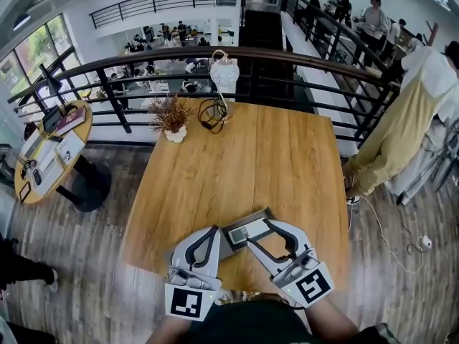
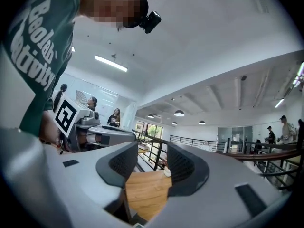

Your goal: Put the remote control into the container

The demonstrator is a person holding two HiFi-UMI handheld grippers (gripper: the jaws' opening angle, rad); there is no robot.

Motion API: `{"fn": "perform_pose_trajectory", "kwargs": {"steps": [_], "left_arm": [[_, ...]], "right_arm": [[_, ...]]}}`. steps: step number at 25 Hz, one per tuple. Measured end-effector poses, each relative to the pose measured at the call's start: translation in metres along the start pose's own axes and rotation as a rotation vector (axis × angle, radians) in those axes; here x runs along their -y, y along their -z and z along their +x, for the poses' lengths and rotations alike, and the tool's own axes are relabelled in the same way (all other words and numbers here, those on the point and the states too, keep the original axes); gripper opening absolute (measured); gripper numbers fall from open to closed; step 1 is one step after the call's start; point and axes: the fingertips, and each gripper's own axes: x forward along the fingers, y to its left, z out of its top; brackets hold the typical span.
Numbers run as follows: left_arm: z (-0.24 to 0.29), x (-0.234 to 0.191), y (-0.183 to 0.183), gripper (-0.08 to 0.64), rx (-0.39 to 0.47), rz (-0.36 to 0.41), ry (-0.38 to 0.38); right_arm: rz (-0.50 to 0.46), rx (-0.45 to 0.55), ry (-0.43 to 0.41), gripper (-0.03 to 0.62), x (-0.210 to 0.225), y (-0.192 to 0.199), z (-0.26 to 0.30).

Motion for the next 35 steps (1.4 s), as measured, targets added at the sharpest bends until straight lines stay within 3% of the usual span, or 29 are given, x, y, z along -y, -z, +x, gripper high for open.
{"fn": "perform_pose_trajectory", "kwargs": {"steps": [2,8,14,28,35], "left_arm": [[0.000,0.001,0.001,-0.008,0.001,0.004,0.007],[0.004,0.008,-0.001,-0.006,0.011,-0.012,0.027],[0.006,0.015,-0.001,-0.006,0.005,0.020,0.064],[0.010,0.014,0.000,-0.006,0.006,0.018,0.068],[0.013,0.012,0.001,-0.006,0.001,0.019,0.070]], "right_arm": [[-0.005,0.013,0.029,0.146,0.002,-0.003,-0.003],[0.026,0.040,0.087,0.023,0.008,-0.005,-0.010],[0.029,0.068,0.088,0.017,0.006,-0.011,-0.011],[0.018,0.049,0.133,0.017,0.014,-0.004,-0.011],[-0.011,0.037,0.106,0.017,0.009,-0.003,-0.004]]}}
